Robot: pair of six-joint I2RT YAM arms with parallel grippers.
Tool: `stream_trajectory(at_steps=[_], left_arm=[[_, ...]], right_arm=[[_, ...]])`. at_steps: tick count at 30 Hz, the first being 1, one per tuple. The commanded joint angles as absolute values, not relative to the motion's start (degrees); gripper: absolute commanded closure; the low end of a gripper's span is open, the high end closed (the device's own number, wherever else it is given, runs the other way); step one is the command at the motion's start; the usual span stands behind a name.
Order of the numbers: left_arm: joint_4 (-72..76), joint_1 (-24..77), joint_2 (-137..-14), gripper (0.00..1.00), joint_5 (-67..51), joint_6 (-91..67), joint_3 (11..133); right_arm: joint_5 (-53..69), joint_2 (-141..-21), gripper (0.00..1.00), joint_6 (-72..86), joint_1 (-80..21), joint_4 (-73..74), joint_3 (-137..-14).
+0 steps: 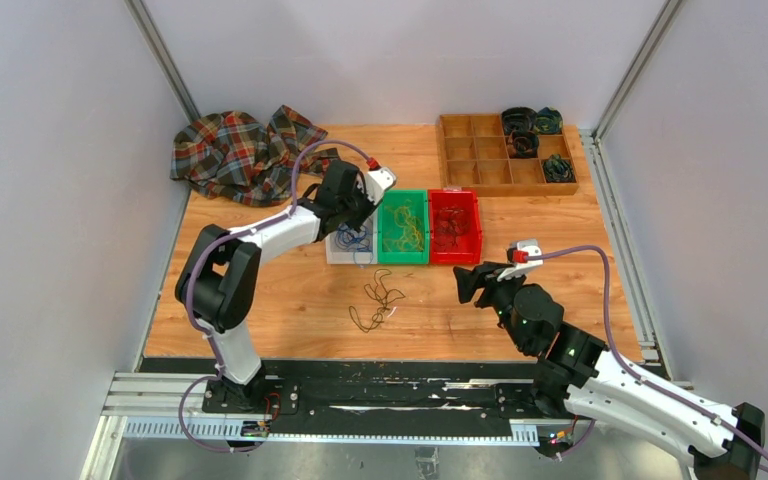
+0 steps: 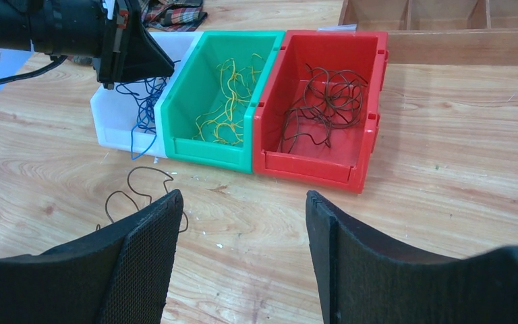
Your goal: Untangle the cables
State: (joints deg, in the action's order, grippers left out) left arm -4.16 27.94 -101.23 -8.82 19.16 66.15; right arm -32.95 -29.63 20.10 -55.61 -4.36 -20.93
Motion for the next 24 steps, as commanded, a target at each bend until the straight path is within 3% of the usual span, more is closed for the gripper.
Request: stream_trajectory(at_steps=[1,4,9,14,18,24], left_arm=[[3.20,28.04,-102.56,0.99,-3.74,17.46,65.81],[3.13,28.05,-102.48,0.97,-2.84,15.94,65.78],[-2.72,28.04,-100.51,0.59,-5.52,13.91,69.56],[-7.64,28.04,-98.97,0.41,-8.31,12.84,72.62],[-12.10,28.05,-97.68,0.32,-9.21,14.10,74.44],[-21.45,27.57,-91.39,0.29,-17.16,23.02,74.21]], right_arm=[[-32.24,-29.46,0.33,19.78,-54.33,-3.90,-20.52],[-31.68,-29.54,0.33,19.71,-54.10,-3.91,-20.65],[-31.10,-29.18,0.33,19.18,-53.98,-3.41,-20.97],[-30.05,-29.42,0.33,18.48,-53.88,-2.82,-21.80],[-30.05,-29.16,0.33,18.51,-53.79,-1.62,-22.61],[-29.67,-30.39,0.32,17.82,-53.79,-1.40,-23.92]])
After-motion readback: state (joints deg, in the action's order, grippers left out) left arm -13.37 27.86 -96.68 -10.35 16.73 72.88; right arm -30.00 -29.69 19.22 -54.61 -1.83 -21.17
